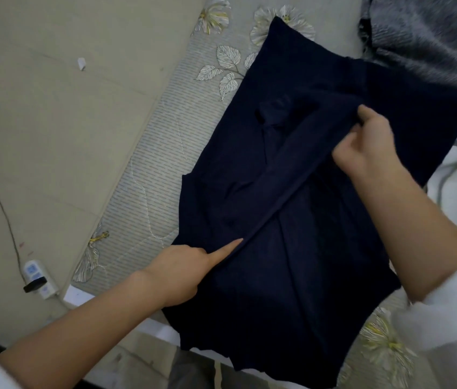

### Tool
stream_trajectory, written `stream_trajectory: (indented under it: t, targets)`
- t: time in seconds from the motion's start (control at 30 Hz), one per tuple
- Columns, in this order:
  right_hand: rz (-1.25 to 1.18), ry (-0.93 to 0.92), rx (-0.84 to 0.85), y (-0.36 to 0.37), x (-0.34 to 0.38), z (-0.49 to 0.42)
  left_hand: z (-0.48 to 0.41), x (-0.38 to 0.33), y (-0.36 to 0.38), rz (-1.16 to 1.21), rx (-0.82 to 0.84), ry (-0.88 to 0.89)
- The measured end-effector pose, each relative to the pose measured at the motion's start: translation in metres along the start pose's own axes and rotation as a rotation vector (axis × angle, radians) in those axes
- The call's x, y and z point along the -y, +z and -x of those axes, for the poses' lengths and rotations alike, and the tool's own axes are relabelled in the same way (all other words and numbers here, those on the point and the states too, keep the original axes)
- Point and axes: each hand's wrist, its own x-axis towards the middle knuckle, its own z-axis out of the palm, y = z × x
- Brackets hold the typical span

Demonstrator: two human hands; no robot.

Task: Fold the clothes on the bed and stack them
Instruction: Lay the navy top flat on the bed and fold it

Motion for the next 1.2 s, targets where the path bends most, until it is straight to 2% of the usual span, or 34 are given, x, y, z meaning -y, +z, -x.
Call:
stream_trajectory:
  t: [0.1,0.23,0.3,0.33,0.4,0.43,0.47,0.5,0.63,0.7,0.83,0.87,0.93,1.03,1.1,1.13,1.2]
  targets:
    - [-0.070,0.014,-0.010,-0.044,0.006,0.014,-0.002,-0.007,-0.007,-0.109,0.017,0.054]
    - [0.283,0.124,-0.237,-0.108,-0.002,0.021,-0.008,-0.006,-0.001,-0.205,0.255,0.046]
    - [0.356,0.165,-0.255,-0.120,-0.002,0.020,-0.013,-0.004,-0.001,-0.095,0.297,0.009]
    - [0.368,0.163,-0.264,-0.119,-0.001,0.019,-0.015,-0.003,-0.005,-0.013,0.216,0.000]
    - [0.380,0.150,-0.283,-0.112,0.000,0.017,-0.019,-0.005,-0.009,0.090,-0.114,0.008]
    - [0.385,0.146,-0.291,-0.107,0.001,0.014,-0.023,-0.006,-0.008,0.063,-0.273,0.029]
    - [0.396,0.140,-0.295,-0.101,0.002,0.014,-0.028,-0.007,-0.006,0.018,-0.365,0.032]
    - [0.401,0.118,-0.296,-0.095,0.004,0.012,-0.032,-0.008,-0.005,-0.026,-0.381,0.003]
    - [0.379,-0.205,-0.350,-0.082,0.014,0.011,-0.044,0.007,0.003,-0.101,-0.083,-0.340]
    - [0.398,-0.284,-0.437,-0.090,0.015,0.013,-0.046,0.016,0.006,-0.101,-0.039,-0.412]
    - [0.529,-0.063,-0.539,-0.124,0.005,0.019,-0.045,0.021,0.010,-0.056,-0.048,-0.405]
    - [0.523,-0.041,-0.540,-0.129,0.002,0.021,-0.045,0.022,0.010,-0.050,-0.053,-0.401]
    - [0.531,-0.114,-0.569,-0.130,-0.005,0.025,-0.043,0.025,0.008,-0.028,-0.060,-0.393]
    - [0.791,-0.295,-0.671,-0.125,-0.018,0.038,-0.046,0.023,0.003,0.066,-0.175,-0.368]
    - [0.876,-0.342,-0.604,-0.121,-0.035,0.054,-0.053,0.022,-0.004,0.117,-0.362,-0.387]
    - [0.912,-0.300,-0.515,-0.118,-0.047,0.064,-0.058,0.023,-0.008,0.130,-0.441,-0.409]
    - [0.977,-0.062,-0.300,-0.114,-0.080,0.086,-0.065,0.029,-0.013,0.154,-0.531,-0.448]
